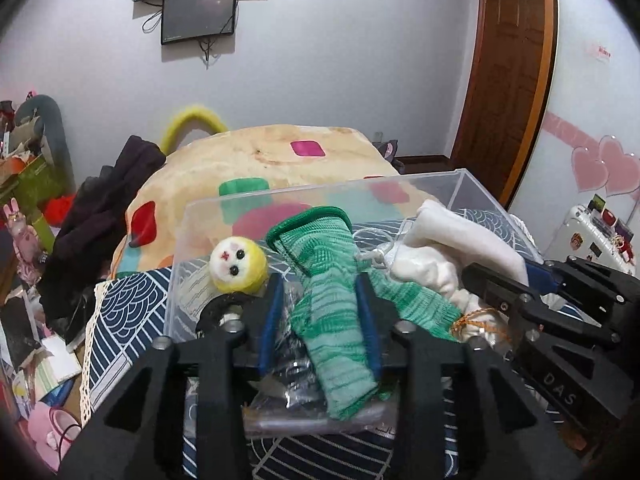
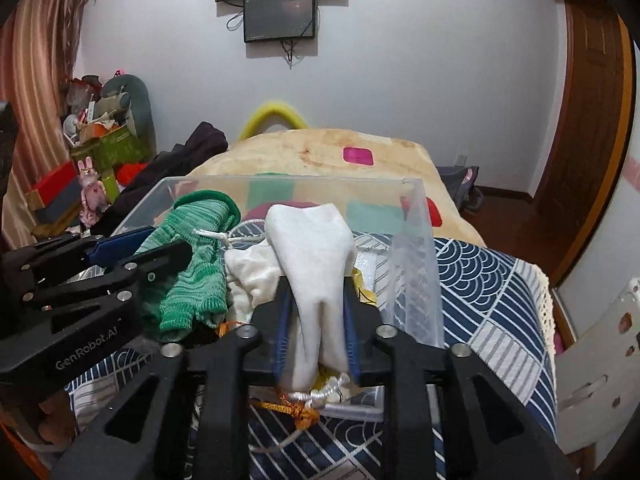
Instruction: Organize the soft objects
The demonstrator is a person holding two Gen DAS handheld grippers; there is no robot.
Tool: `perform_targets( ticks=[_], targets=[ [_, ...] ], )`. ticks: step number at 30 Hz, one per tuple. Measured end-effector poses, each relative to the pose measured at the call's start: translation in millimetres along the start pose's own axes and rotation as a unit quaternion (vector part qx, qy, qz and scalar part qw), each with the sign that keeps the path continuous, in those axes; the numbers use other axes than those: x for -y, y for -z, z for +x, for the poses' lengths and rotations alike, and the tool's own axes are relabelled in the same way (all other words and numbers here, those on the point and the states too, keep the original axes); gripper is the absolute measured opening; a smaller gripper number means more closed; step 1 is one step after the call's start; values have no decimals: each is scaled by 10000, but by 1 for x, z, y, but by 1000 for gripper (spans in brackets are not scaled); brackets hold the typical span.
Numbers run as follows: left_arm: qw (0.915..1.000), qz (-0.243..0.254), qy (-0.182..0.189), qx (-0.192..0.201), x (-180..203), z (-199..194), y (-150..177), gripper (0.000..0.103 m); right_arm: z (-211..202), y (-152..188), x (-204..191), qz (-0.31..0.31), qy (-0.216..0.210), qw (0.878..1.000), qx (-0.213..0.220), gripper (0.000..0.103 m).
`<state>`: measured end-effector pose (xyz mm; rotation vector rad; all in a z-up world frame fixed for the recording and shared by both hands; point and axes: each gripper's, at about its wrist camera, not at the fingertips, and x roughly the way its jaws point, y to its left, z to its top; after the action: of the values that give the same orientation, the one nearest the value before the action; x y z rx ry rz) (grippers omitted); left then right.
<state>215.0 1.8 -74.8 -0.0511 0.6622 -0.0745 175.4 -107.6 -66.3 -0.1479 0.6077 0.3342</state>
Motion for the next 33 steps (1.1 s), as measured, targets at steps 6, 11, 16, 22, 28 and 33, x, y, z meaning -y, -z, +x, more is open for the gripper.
perform_targets(
  ticks=[6, 11, 16, 22, 28, 33],
  targets=[
    [9999, -80, 83, 101, -4, -19, 1, 44, -30, 2, 9, 69, -43, 9996, 276, 40],
    [9991, -121, 145, 372, -4, -55, 4, 54, -67, 1, 10, 42, -21, 9979, 652, 48],
    [9964, -164, 162, 815, -4, -100, 7, 61, -99, 0, 5, 85, -38, 9940, 1090, 60],
    [9920, -59, 39, 1264, 4, -151, 18, 79, -129, 4, 1, 116, -125, 9878, 1549, 77],
    [9871, 47, -62, 1602, 13, -186, 37, 84, -146, 12, -7, 31, -184, 9837, 1791, 82],
    [9833, 131, -115, 1811, 19, -205, 47, 93, -148, 18, -11, 37, -217, 9830, 1824, 86]
  ],
)
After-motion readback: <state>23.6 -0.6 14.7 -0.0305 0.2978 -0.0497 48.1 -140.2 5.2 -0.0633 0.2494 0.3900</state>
